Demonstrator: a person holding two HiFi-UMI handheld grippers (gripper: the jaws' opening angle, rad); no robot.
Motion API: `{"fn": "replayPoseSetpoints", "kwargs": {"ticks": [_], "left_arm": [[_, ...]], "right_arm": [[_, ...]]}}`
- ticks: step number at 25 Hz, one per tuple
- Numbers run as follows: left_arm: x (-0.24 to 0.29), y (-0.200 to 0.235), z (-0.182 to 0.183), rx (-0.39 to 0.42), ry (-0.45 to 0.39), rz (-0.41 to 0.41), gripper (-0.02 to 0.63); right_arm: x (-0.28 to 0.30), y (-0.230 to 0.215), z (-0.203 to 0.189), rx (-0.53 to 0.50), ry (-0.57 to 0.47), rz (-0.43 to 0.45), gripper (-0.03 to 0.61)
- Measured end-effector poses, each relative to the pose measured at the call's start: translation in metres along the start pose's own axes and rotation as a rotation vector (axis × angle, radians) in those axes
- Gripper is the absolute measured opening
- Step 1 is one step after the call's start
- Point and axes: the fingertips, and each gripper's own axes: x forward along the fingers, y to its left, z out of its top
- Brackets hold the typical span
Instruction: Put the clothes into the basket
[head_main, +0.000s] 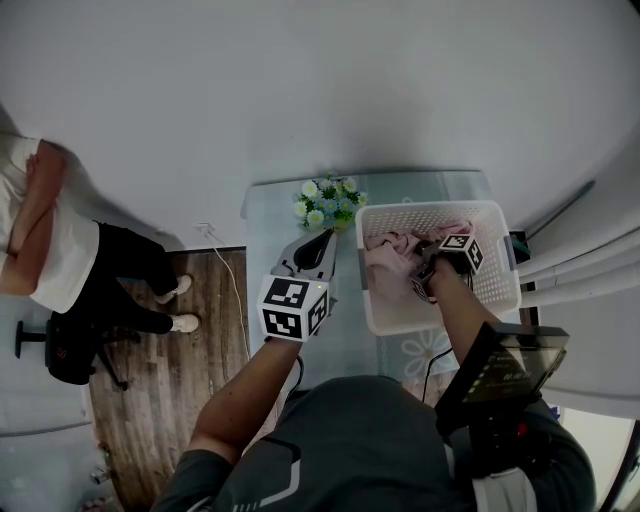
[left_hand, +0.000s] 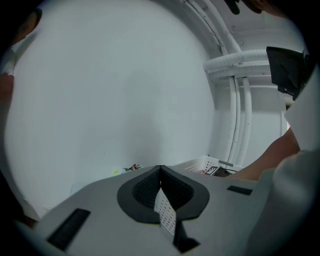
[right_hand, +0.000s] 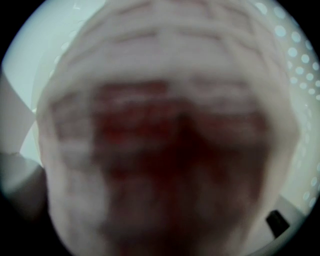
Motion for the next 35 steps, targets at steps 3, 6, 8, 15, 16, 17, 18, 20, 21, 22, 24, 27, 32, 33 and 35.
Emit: {"fn": "replayPoseSetpoints", "kwargs": {"ticks": [3,6,8,15,16,17,18,20,21,22,24,27,32,33,35], "left_arm": [[-0.007,0.000,0.000,-0.005,-0.002,0.009,0.009],[-0.013,-0.001,0.002,-0.008,-0.008,0.011,0.009],[-0.017,-0.002,0.004,-0.006,-0.016,0.011,0.009],[-0.028,-0.015,0.005,-0.016,-0.040,0.005,0.009],[-0.030,-0.018,0.006,-0.018,-0.044,0.004,0.009],[-0.032,-0.020,0.007,-0.020,-0.048,0.003,0.009],[-0.034,-0.023,0.008,-0.021,-0.054,0.002,0.009],[-0.038,-0.028,0.011,-0.022,-0.065,0.000,0.009],[-0.040,-0.031,0.012,-0.023,-0.070,-0.001,0.009],[-0.042,-0.034,0.013,-0.024,-0.076,-0.001,0.009],[-0.046,-0.040,0.014,-0.029,-0.085,-0.001,0.009],[-0.052,-0.051,0.016,-0.033,-0.097,0.002,0.009],[-0.066,-0.069,0.025,-0.036,-0.123,0.005,0.009],[-0.069,-0.072,0.026,-0.037,-0.128,0.007,0.009],[-0.075,-0.079,0.028,-0.041,-0.136,0.013,0.009]], "right_arm": [[-0.002,0.002,0.000,0.000,-0.013,0.004,0.325],[-0.006,0.001,-0.001,-0.001,-0.019,-0.028,0.346],[-0.010,-0.001,-0.001,0.002,-0.028,-0.064,0.375],[-0.039,0.010,-0.007,0.051,-0.070,-0.057,0.443],[-0.045,0.013,-0.008,0.054,-0.075,-0.052,0.445],[-0.051,0.016,-0.009,0.056,-0.079,-0.045,0.445],[-0.057,0.019,-0.010,0.056,-0.083,-0.033,0.445],[-0.070,0.028,-0.014,0.049,-0.089,0.000,0.445],[-0.076,0.033,-0.016,0.046,-0.091,0.021,0.445],[-0.083,0.038,-0.018,0.044,-0.093,0.041,0.445],[-0.096,0.046,-0.022,0.047,-0.093,0.081,0.445],[-0.117,0.059,-0.027,0.043,-0.086,0.143,0.445],[-0.158,0.101,-0.039,-0.019,-0.082,0.312,0.445],[-0.168,0.111,-0.043,-0.043,-0.081,0.340,0.445],[-0.188,0.127,-0.049,-0.112,-0.087,0.385,0.445]]}}
